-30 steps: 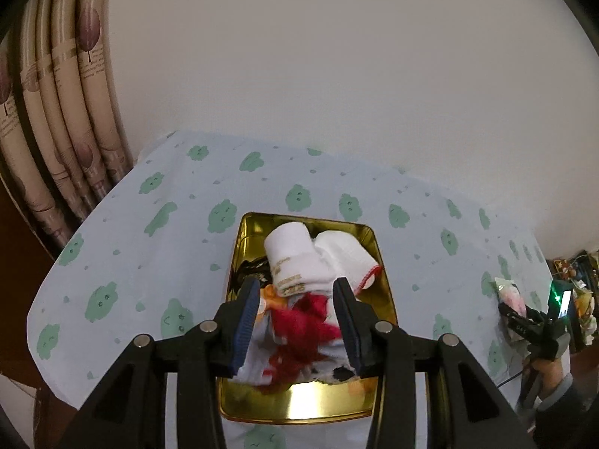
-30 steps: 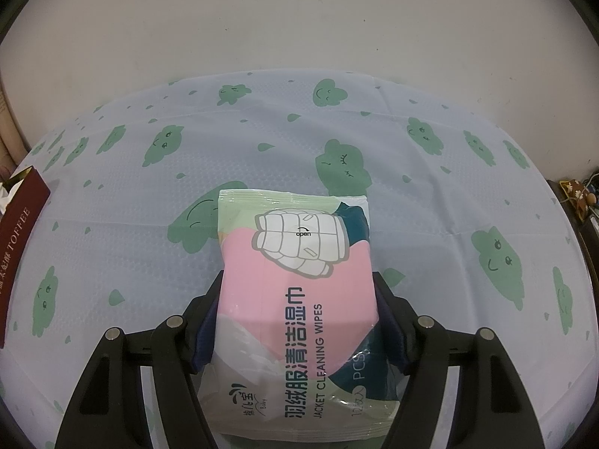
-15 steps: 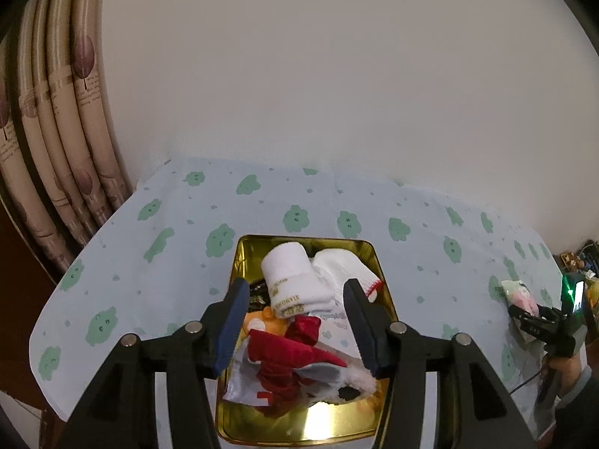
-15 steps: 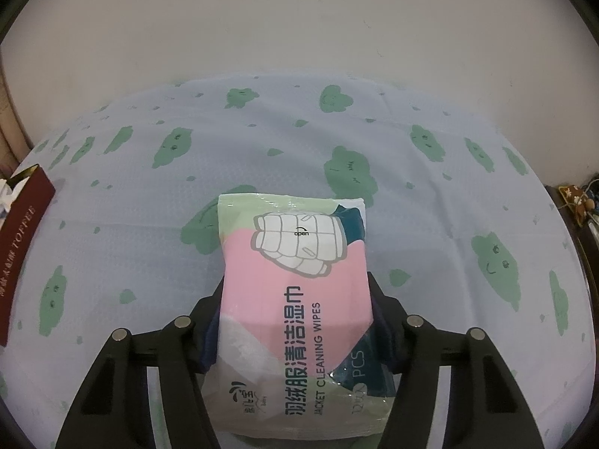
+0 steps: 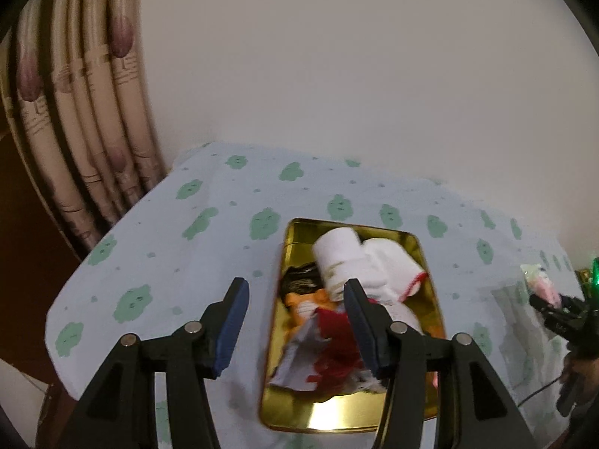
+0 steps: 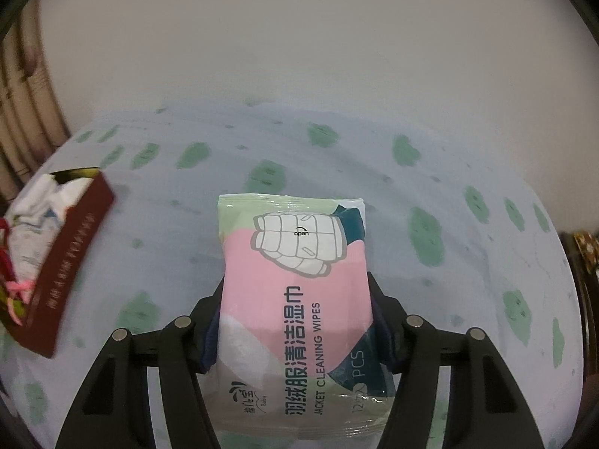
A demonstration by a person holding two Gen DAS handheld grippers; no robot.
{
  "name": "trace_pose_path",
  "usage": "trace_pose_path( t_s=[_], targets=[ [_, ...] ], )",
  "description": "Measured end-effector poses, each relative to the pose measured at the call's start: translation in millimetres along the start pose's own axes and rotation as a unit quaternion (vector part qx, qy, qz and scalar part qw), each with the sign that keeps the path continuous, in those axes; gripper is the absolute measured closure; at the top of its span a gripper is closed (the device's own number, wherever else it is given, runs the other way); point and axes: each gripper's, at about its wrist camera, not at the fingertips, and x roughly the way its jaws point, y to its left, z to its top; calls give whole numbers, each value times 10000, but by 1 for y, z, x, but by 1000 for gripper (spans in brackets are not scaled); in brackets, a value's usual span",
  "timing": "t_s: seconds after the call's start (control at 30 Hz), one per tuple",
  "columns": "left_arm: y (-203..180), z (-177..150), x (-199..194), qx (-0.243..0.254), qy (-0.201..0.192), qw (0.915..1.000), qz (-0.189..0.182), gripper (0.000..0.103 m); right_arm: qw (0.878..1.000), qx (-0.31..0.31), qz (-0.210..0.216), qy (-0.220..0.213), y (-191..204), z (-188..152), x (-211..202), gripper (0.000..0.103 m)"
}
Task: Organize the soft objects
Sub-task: 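Carry the pink wipes packet onto the gold tin and open the right gripper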
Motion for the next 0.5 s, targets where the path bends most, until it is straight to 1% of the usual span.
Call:
trace_pose_path(
  t_s=[0.1, 0.23, 0.33, 0.5],
  targets=[
    [6, -3, 0, -7, 14, 9999, 144, 49, 9995, -216, 208, -65, 28, 10, -6, 43],
    [14, -8, -1, -31, 25, 9998, 219, 49, 9976, -436, 534, -113, 64, 18, -15, 43],
    [20, -10, -3, -86, -12, 9995, 301, 49, 9949, -673, 745, -135, 92, 19, -25, 43],
    [30, -9, -4, -257, -49, 9992, 313, 49, 9889, -1015, 1074, -125, 134, 19, -41, 43]
  ],
)
